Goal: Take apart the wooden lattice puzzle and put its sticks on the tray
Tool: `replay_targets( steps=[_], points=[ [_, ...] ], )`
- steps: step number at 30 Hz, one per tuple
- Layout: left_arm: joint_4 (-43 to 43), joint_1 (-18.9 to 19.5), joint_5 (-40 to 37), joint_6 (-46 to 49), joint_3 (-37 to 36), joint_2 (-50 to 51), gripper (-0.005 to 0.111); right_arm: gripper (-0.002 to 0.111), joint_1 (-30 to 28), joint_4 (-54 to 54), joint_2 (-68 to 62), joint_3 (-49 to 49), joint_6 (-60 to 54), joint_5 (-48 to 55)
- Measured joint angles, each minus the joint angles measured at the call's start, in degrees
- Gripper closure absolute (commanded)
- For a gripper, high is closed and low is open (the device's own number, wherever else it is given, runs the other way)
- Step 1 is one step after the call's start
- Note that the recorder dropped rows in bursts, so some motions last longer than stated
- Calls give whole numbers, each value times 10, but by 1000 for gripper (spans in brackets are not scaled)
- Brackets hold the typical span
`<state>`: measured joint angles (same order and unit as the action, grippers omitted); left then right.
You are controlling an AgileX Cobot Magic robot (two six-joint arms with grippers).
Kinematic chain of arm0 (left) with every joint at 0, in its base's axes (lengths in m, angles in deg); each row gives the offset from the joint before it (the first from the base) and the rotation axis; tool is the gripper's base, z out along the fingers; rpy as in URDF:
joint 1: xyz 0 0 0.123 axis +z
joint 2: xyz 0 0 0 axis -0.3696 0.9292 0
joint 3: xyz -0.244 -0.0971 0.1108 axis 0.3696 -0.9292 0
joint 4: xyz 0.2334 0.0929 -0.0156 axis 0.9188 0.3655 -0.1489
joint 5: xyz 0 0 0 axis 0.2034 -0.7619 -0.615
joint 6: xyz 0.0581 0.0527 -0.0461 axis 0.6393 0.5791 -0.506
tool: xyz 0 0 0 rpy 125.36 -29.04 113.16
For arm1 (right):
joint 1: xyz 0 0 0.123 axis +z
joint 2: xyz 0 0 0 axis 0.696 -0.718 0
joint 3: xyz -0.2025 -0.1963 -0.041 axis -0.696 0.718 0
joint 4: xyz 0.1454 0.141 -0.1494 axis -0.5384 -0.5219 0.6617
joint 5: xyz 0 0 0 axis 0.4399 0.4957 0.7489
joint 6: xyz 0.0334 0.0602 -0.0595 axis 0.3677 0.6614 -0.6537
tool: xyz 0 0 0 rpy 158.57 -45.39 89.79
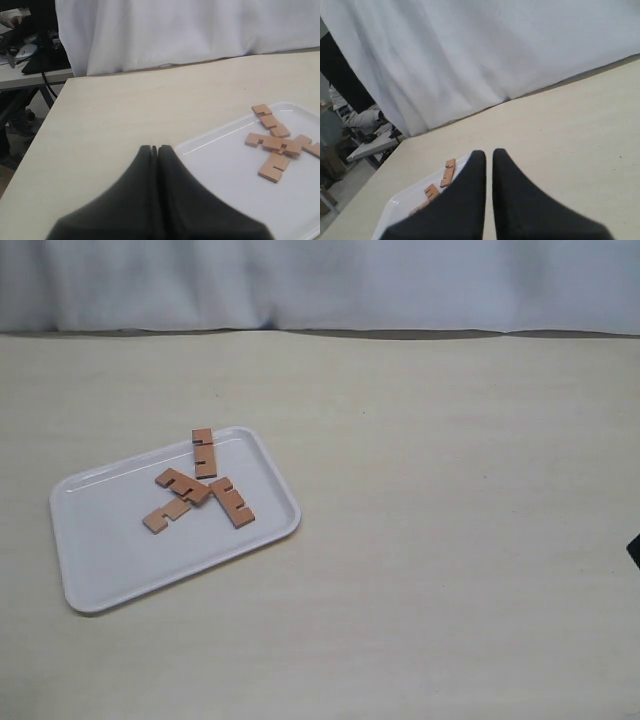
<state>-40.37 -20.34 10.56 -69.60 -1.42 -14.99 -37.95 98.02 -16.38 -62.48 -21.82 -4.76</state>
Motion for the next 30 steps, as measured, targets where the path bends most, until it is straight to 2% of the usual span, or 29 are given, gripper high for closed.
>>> replay_targets(
  steps=[6,9,20,30],
  points=[
    [0,0,0,0,0,0,107,104,-76,-25,0,0,0,0],
    [0,0,0,0,0,0,107,104,-95,-27,0,0,0,0],
    [0,0,0,0,0,0,107,104,-99,-28,0,0,0,4],
    [0,0,0,0,0,0,107,104,-114,-28,0,0,0,119]
  ],
)
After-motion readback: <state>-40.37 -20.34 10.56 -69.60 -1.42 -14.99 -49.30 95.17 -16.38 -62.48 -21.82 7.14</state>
